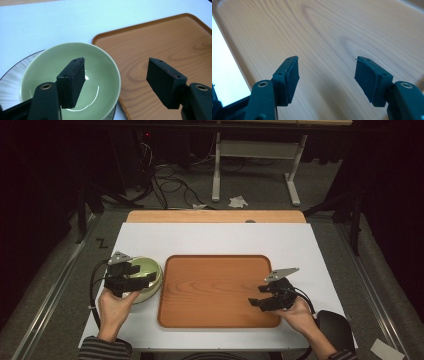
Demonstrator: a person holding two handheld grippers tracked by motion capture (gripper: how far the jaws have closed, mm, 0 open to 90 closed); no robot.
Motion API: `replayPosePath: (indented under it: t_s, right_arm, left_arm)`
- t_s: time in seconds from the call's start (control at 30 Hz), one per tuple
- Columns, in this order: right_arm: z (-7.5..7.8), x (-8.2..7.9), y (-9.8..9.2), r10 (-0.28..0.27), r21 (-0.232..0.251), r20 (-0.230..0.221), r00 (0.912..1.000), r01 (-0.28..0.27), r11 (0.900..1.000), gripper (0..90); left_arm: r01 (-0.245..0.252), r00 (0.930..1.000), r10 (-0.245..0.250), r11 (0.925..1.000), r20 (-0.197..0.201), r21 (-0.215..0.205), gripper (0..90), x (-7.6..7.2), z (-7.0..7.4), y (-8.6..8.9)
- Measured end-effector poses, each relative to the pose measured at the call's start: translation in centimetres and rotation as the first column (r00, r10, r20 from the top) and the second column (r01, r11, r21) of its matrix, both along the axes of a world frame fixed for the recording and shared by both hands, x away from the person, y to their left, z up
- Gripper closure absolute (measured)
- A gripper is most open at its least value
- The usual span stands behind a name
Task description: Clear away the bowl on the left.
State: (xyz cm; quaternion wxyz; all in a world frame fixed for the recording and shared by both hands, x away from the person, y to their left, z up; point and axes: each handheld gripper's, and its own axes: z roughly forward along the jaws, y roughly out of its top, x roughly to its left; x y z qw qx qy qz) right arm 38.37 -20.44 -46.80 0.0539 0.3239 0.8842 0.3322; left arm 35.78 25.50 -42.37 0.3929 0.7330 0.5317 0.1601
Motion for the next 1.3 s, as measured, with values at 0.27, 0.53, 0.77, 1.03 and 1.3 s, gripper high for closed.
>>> replayPosePath:
  t_s: [0.27,0.53,0.77,1.03,1.3]
  right_arm:
    - [-0.1,0.0,0.0,0.002,-0.005,0.001,1.0,-0.002,1.0,37.7]
    - [-0.1,0.1,0.0,0.0,-0.007,0.002,1.0,0.0,1.0,37.6]
    - [-0.1,0.1,0.0,-0.001,-0.005,-0.001,1.0,0.001,1.0,37.4]
    - [-0.1,0.1,0.0,0.001,-0.006,0.001,1.0,0.0,1.0,37.3]
    - [-0.1,0.0,0.1,-0.005,-0.012,-0.005,1.0,0.005,1.0,37.3]
  left_arm:
    - [-0.04,0.9991,0.041,0.9989,-0.01,0.025,32.7,0.2,-0.1,1.0]
    - [-0.075,0.9969,0.076,0.9959,-0.021,0.051,33.3,0.4,-0.4,1.9]
    - [-0.124,0.9912,0.127,0.9896,-0.038,0.074,33.8,0.7,-0.7,2.9]
    - [-0.167,0.9837,0.173,0.9813,-0.051,0.095,34.4,0.9,-1.2,3.7]
    - [-0.195,0.9713,0.208,0.9743,-0.116,0.113,34.2,1.7,-2.2,4.4]
